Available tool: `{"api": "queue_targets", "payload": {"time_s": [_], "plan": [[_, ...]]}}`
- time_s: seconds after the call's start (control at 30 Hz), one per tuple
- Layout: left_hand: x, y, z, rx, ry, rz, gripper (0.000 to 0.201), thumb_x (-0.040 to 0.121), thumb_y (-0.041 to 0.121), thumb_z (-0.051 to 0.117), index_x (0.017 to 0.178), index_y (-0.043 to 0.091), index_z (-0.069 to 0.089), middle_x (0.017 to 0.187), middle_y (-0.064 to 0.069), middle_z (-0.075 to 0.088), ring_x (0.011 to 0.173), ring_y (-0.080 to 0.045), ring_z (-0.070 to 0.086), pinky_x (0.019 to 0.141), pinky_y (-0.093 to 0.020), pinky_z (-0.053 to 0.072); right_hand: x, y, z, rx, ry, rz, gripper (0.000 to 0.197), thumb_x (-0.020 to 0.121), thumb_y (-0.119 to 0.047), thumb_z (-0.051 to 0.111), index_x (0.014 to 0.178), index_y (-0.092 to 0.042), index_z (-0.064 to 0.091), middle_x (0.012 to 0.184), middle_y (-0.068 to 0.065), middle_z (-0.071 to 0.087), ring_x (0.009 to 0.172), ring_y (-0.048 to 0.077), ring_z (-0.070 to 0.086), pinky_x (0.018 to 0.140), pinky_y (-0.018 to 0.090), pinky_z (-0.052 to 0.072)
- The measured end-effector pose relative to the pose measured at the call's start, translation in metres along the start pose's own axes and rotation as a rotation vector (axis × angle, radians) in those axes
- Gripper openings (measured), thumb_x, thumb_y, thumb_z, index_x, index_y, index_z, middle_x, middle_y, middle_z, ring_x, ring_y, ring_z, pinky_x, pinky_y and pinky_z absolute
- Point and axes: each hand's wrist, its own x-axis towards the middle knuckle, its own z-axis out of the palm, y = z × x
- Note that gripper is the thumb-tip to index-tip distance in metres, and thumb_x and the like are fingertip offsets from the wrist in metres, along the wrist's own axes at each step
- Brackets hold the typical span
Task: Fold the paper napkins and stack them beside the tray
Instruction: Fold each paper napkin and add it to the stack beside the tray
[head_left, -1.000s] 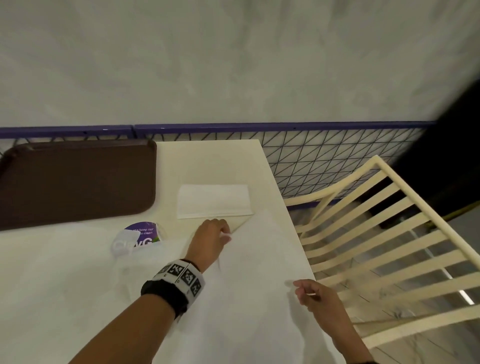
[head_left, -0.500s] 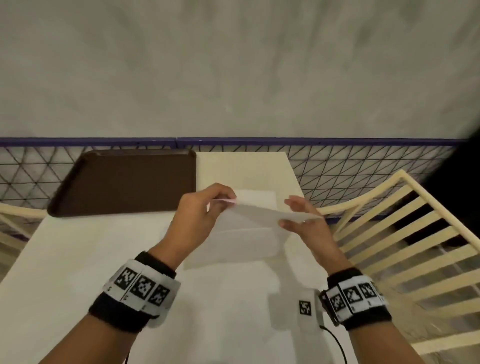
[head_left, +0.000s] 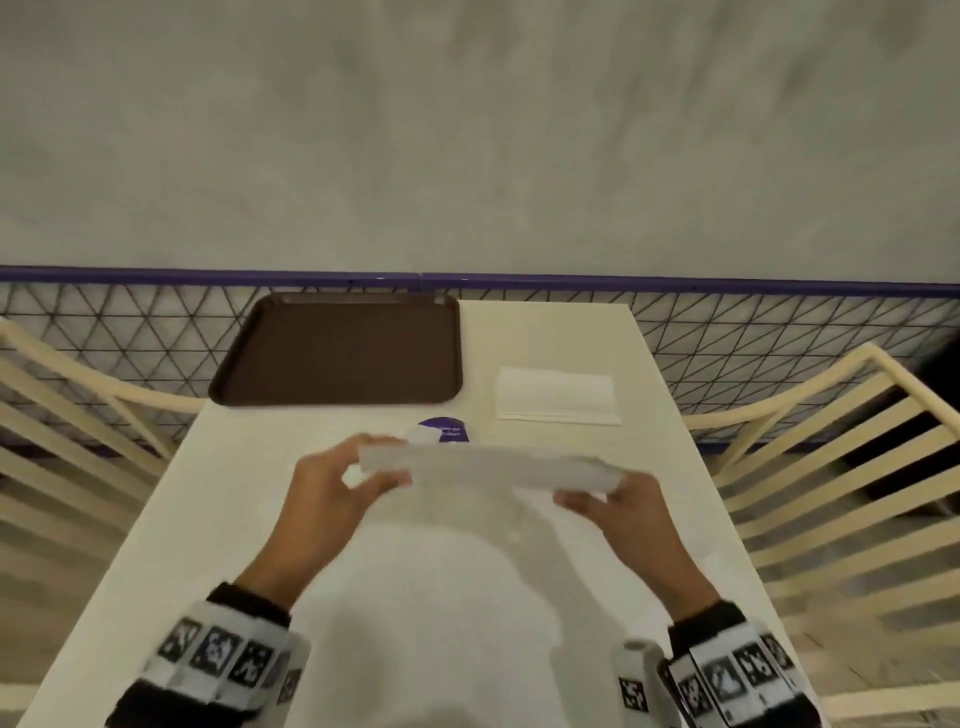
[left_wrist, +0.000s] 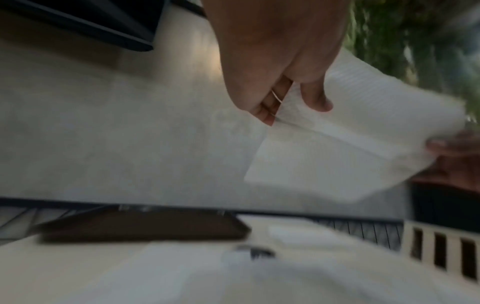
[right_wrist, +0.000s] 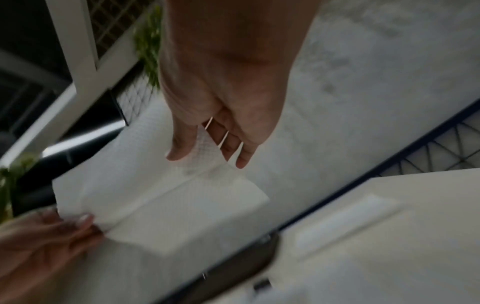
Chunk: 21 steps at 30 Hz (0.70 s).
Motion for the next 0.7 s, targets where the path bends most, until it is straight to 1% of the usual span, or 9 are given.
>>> {"api": "queue_targets", "payload": {"time_s": [0.13,0.17,0.23,0.27,0.33,0.4,0.47,0.57,0.7], "plan": [[-0.054,-0.071,0.008,0.079,-0.22,-0.03,0.048,0.072,0.003,0.076,0.081,0.047,0.06,0.102,0.024,0.066,0.096,0.006,0.062,0.085,-0.011,0.047,-0.04,0.052,0.01,0.001,-0.169,0.159,0.024,0.054,-0.04,0.086,0.07,-0.025,0.075,0.091,-0.002,0.074,0.097,0.013,0.066,0.088,0.023,0.052],[-0.067,-0.09,0.01,0.112,-0.287,-0.038,0.048,0.072,0.003,0.075,0.085,0.047,0.059,0.106,0.024,0.065,0.1,0.005,0.061,0.086,-0.015,0.047,-0.046,0.064,0.013,-0.022,-0.183,0.224,0.025,0.054,-0.036,0.087,0.072,-0.022,0.076,0.093,-0.002,0.073,0.095,0.01,0.066,0.087,0.023,0.052],[-0.092,-0.128,0.014,0.151,-0.405,0.015,0.058,0.061,-0.007,0.07,0.091,0.04,0.054,0.115,0.02,0.063,0.11,-0.002,0.059,0.091,-0.027,0.048,-0.06,0.088,0.017,-0.249,-0.316,0.298,0.022,0.07,-0.014,0.079,0.09,-0.018,0.074,0.098,-0.011,0.069,0.092,0.0,0.062,0.088,0.027,0.052],[-0.102,-0.141,0.016,0.176,-0.459,0.021,0.067,0.056,-0.012,0.066,0.095,0.041,0.053,0.118,0.018,0.062,0.114,-0.005,0.058,0.091,-0.031,0.047,-0.067,0.096,0.019,-0.401,-0.365,0.28,0.022,0.077,-0.013,0.072,0.096,-0.023,0.072,0.1,-0.019,0.067,0.094,-0.004,0.06,0.091,0.027,0.05],[-0.116,-0.163,0.019,0.205,-0.508,0.019,0.076,0.055,-0.011,0.065,0.104,0.045,0.051,0.117,0.01,0.063,0.115,-0.01,0.058,0.091,-0.034,0.049,-0.078,0.11,0.019,-0.461,-0.397,0.193,0.021,0.073,-0.026,0.073,0.088,-0.039,0.07,0.1,-0.032,0.064,0.101,-0.01,0.057,0.095,0.02,0.044],[-0.118,-0.168,0.024,0.162,-0.494,-0.01,0.055,0.06,0.001,0.069,0.1,0.037,0.057,0.113,0.008,0.064,0.112,-0.013,0.059,0.09,-0.034,0.05,-0.079,0.131,0.018,-0.474,-0.378,0.157,0.037,0.062,-0.014,0.073,0.089,-0.039,0.067,0.105,-0.034,0.063,0.103,-0.008,0.058,0.094,0.015,0.042],[-0.111,-0.159,0.027,0.152,-0.462,-0.164,0.033,0.068,0.011,0.067,0.089,0.035,0.059,0.102,0.011,0.065,0.1,-0.013,0.061,0.084,-0.034,0.051,-0.071,0.128,0.023,-0.517,-0.314,0.161,0.032,0.062,-0.006,0.068,0.083,-0.03,0.064,0.096,-0.029,0.066,0.093,-0.01,0.061,0.084,0.013,0.046],[-0.096,-0.153,0.035,0.286,-0.311,-0.206,0.037,0.07,0.01,0.064,0.078,0.041,0.046,0.076,0.009,0.06,0.073,-0.012,0.058,0.064,-0.026,0.044,-0.054,0.124,0.027,-0.662,-0.175,0.248,0.036,0.077,-0.003,0.062,0.062,-0.034,0.051,0.066,-0.016,0.059,0.069,-0.013,0.057,0.06,0.009,0.039],[-0.077,-0.151,0.042,0.288,-0.179,-0.378,0.033,0.081,0.019,0.07,0.08,0.03,0.04,0.05,0.006,0.049,0.05,-0.01,0.046,0.051,-0.022,0.033,-0.037,0.125,0.033,-0.716,-0.027,0.411,0.023,0.08,-0.019,0.068,0.07,-0.017,0.047,0.063,-0.009,0.048,0.058,0.003,0.044,0.052,0.011,0.031]]}}
